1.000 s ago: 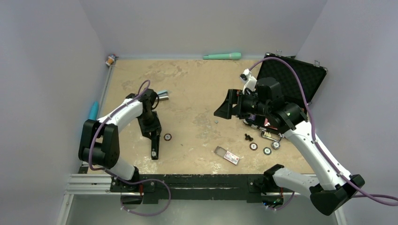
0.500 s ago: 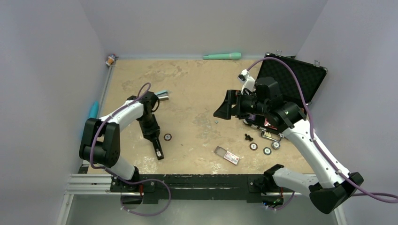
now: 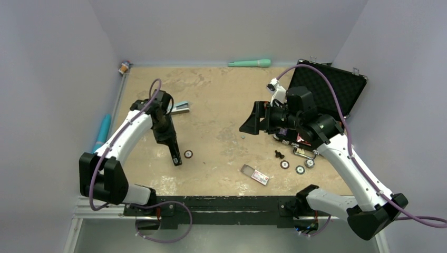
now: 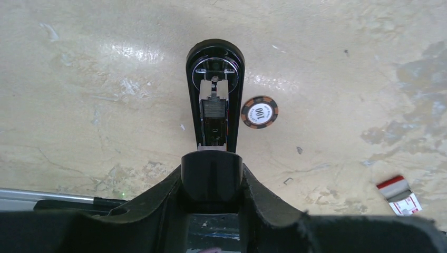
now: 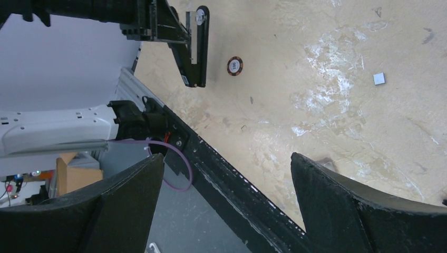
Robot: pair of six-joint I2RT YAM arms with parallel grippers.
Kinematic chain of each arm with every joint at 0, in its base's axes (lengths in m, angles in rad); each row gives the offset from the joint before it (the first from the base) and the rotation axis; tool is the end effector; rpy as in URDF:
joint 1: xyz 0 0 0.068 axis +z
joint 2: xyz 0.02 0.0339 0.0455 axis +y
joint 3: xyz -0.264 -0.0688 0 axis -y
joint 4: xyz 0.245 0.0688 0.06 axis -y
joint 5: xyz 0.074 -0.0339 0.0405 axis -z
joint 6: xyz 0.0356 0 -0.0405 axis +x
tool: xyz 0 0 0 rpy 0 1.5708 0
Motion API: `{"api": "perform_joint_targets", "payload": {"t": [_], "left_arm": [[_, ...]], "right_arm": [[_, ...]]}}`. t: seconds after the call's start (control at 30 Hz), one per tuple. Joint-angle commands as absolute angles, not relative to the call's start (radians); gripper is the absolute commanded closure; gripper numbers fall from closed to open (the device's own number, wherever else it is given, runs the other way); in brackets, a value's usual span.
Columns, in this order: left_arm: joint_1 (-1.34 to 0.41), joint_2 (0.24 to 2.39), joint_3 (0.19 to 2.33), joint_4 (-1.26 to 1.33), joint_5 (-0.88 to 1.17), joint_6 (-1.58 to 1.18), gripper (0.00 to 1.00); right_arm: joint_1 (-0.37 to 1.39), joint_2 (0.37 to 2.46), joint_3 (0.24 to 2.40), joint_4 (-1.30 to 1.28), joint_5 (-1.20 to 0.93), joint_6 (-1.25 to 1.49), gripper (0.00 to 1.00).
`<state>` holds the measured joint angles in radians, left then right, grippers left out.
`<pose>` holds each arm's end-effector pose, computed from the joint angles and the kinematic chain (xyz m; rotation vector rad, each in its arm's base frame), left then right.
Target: Unload the staples from the stapler
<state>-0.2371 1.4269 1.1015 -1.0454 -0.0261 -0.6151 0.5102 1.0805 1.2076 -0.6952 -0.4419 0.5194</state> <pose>0.2483 -0.0590 0.2459 -0.5576 2.8943 -0.0872 0.1851 0.1210 0.3798 -0.2673 2.2573 1.0498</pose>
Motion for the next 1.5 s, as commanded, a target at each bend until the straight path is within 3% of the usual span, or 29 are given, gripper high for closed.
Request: {"api": "perform_joint_targets", "payload": {"t": [0.0,0.3,0.83,1.23,1.47], "left_arm": [[-0.241,1.34,1.189,-1.119,-0.019,-0.555,1.0],[-0.24,1.269,1.368,-1.193,0.044,-0.545,1.0],[-0.241,1.281,1.516,-1.001,0.645,-0.535,1.0],[-0.25,1.306,1.538,-0.85,0.778,-0.676,1.0],[-0.27,1.32,1.55,-0.818,0.804,-0.709,1.0]], "right_arm": [[0.508,1.068,1.247,-0.675,-0.469,0.518,0.06],[0.509,1.063,1.249,-0.585,-0.57,0.558,0.06],[0.507,1.078,1.13,-0.266,-0.768,0.66,0.05],[0.489,1.068,0.953,0.162,-0.887,0.862,0.03],[0.485,1.066,0.92,0.222,-0.889,0.898,0.02]]}}
